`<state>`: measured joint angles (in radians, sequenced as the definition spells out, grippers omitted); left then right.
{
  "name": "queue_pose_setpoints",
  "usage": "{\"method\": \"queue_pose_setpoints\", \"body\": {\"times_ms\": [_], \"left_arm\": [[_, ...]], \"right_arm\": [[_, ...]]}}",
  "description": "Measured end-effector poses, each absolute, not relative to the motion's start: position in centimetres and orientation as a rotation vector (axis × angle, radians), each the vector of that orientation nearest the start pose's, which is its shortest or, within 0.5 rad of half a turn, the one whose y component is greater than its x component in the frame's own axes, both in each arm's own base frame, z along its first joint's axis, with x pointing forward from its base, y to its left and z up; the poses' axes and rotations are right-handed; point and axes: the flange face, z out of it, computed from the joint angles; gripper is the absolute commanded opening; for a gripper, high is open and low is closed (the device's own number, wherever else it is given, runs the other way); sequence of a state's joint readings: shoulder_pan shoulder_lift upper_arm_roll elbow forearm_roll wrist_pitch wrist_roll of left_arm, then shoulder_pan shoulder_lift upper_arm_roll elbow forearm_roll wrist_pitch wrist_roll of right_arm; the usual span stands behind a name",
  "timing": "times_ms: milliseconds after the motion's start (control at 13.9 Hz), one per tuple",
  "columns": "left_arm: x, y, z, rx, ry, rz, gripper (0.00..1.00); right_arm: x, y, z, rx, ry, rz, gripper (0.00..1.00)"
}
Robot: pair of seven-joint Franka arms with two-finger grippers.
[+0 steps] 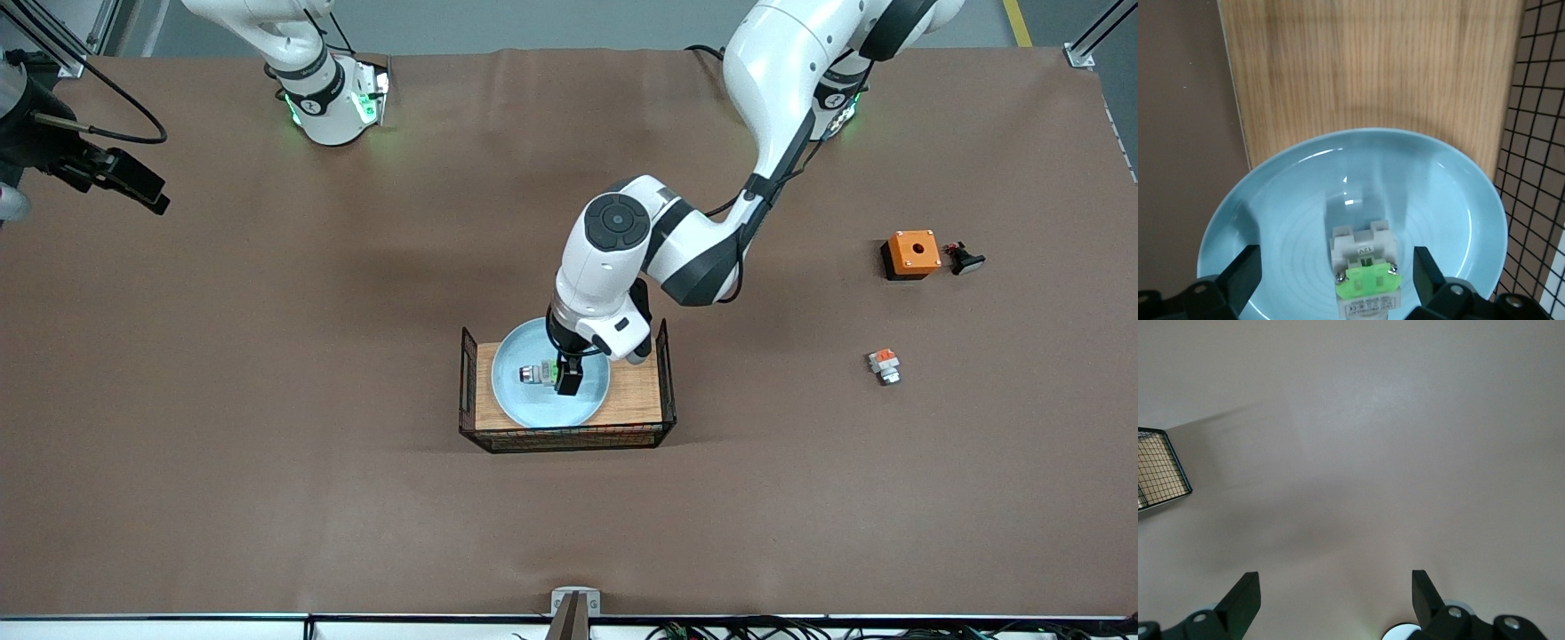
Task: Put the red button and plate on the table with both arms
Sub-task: 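Lower the left gripper and close it on the green button, then lift the green button with the left gripper while the right gripper reaches the plate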
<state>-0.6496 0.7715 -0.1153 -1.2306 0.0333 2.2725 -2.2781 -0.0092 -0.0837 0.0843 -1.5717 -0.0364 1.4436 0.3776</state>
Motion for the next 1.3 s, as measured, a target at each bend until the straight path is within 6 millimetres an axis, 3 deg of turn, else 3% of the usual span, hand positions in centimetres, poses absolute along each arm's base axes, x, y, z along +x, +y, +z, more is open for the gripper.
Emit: {"method": "queue_pose_setpoints", "body": {"times_ms": [216, 288, 360, 432, 648, 720, 1080, 1296], "left_arm": [[58.0, -51.8, 32.7, -2.459, -2.362, 0.034, 1.0], [57.8, -52.0, 32.5, -2.468, -2.354, 0.018, 0.97], [57.6, -52.3, 32.6, -2.478, -2.347, -0.001, 0.87], [57.4, -52.6, 32.6, -2.486, -2.34, -0.015, 0.73], [57.0, -53.1, 32.9, -2.499, -2.335, -0.023, 0.12], [57.1, -53.1, 33.0, -2.501, -2.336, -0.023, 0.0], [57.5, -52.6, 33.4, -2.516, -2.303, -0.037, 0.0], [59.1, -50.5, 35.9, -2.529, -2.258, -0.044, 0.0]], "right_arm": [[51.4, 3.7, 65.7, -3.145, 0.561, 0.056, 1.0], [51.4, 3.9, 65.7, -3.138, 0.605, 0.056, 1.0], [51.4, 4.1, 65.7, -3.13, 0.651, 0.056, 1.0], [51.3, 4.6, 65.6, -3.119, 0.704, 0.054, 1.0], [51.0, 7.8, 65.3, -3.078, 0.892, 0.053, 1.0], [50.7, 9.1, 65.0, -3.067, 0.945, 0.058, 1.0], [50.1, 15.4, 62.3, -3.015, 1.188, 0.096, 0.99], [50.0, 18.8, 61.0, -2.97, 1.31, 0.098, 0.99]]}}
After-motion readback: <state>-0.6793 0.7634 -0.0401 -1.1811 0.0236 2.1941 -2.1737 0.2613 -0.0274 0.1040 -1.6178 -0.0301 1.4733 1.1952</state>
